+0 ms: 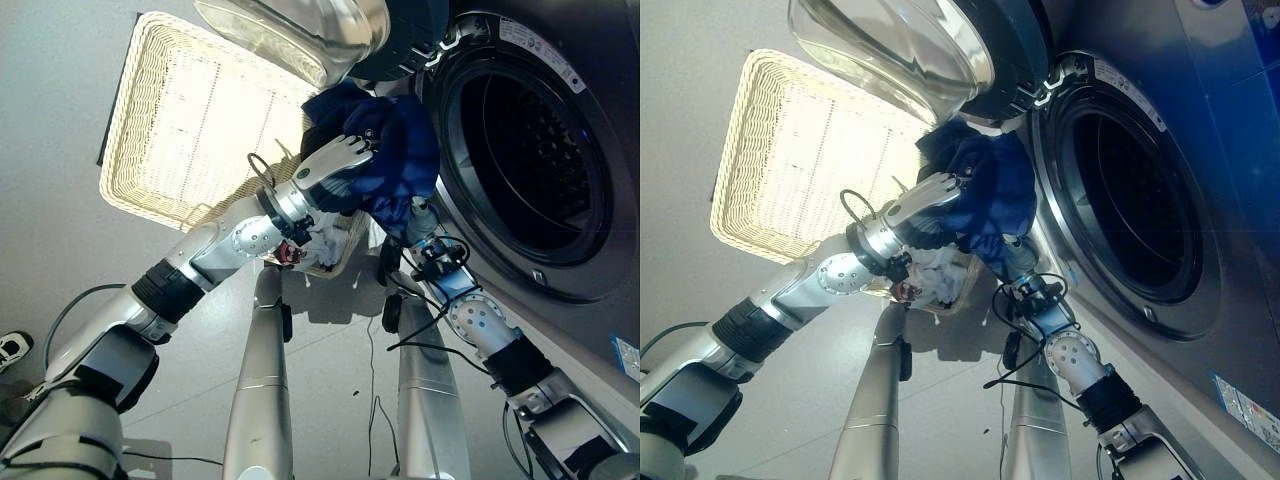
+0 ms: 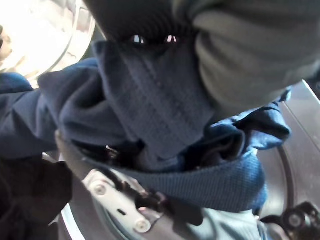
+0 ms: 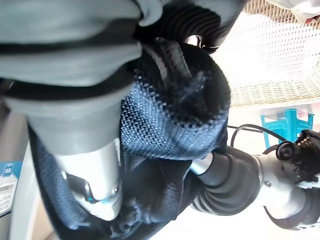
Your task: Put the clothes into the washing machine.
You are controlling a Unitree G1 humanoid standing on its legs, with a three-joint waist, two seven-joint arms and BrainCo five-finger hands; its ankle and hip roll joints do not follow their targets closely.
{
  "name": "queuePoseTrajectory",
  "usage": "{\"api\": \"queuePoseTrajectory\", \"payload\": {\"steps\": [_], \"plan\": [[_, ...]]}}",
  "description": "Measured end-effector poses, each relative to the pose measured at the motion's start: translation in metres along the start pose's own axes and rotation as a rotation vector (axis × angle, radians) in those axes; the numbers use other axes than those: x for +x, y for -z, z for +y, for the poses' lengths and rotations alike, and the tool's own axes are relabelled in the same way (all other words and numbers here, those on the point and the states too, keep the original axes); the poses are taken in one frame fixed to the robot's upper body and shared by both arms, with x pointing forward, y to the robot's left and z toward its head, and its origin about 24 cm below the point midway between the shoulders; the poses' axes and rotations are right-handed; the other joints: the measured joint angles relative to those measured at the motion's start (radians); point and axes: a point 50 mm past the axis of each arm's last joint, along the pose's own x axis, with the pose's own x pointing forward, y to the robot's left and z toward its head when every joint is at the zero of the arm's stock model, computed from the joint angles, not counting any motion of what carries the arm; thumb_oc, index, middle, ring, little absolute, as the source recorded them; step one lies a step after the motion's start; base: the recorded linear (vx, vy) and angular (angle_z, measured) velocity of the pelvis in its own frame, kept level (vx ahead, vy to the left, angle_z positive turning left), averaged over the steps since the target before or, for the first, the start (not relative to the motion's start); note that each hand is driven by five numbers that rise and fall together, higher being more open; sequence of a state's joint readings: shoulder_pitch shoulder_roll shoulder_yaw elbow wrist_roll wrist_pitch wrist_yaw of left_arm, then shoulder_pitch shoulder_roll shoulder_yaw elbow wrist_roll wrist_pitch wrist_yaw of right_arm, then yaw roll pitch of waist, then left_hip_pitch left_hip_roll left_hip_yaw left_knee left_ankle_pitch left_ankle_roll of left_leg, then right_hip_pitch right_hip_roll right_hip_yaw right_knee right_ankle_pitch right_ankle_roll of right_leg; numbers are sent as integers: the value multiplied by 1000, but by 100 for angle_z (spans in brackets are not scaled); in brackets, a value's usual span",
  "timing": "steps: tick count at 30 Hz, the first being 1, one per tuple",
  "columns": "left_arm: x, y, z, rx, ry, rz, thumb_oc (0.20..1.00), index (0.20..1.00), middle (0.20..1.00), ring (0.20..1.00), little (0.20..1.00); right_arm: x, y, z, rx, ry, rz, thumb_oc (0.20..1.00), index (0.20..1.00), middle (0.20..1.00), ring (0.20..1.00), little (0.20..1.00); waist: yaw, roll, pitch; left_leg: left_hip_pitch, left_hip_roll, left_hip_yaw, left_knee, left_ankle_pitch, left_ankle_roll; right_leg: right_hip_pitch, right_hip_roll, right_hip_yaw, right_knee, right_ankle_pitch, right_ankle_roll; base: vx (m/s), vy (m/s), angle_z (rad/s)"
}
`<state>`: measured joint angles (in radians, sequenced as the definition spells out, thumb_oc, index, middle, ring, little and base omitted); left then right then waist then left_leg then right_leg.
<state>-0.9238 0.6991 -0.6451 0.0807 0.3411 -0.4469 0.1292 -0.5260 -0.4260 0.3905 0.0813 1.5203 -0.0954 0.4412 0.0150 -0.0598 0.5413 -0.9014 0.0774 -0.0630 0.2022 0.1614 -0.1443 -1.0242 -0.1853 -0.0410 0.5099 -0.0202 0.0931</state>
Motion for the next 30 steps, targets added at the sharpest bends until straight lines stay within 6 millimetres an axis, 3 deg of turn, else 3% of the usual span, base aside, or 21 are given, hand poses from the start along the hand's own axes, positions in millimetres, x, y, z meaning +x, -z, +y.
{"api": "queuePoseTrajectory", "payload": {"steps": [8,19,26,28,30], "plan": [[-1,0,-1,15,7,-4,200,200,200,200,200,-1,-6,0,68,-39,-36,1000,1000,1000,1000,1000,1,0,0,0,0,-1,-1,0,0,0,-1,-1,-1,0,0,0,0,0],[-7,0,-2,47,102,-24,200,200,200,200,200,-4,-30,-1,76,-89,-133,1000,1000,1000,1000,1000,1,0,0,0,-3,-9,-1,0,0,8,-5,-11,-4,-1,1,0,0,0],[-5,1,0,13,185,-19,200,200,200,200,200,-6,-29,-2,80,-88,-127,1000,1000,1000,1000,1000,1,0,0,0,-5,-11,-2,0,0,11,-8,-16,-9,-1,3,0,0,0],[-4,1,2,15,200,-20,200,200,200,200,200,-6,-29,-2,79,-87,-127,200,200,200,200,200,1,0,0,0,-5,-12,-2,0,0,12,-9,-18,-9,-1,3,0,0,0],[-2,0,4,8,218,-18,200,200,200,200,200,-6,-29,-2,78,-87,-126,200,200,200,200,200,1,0,0,0,-5,-13,-2,0,0,13,-10,-20,-9,-1,3,0,0,0]]}}
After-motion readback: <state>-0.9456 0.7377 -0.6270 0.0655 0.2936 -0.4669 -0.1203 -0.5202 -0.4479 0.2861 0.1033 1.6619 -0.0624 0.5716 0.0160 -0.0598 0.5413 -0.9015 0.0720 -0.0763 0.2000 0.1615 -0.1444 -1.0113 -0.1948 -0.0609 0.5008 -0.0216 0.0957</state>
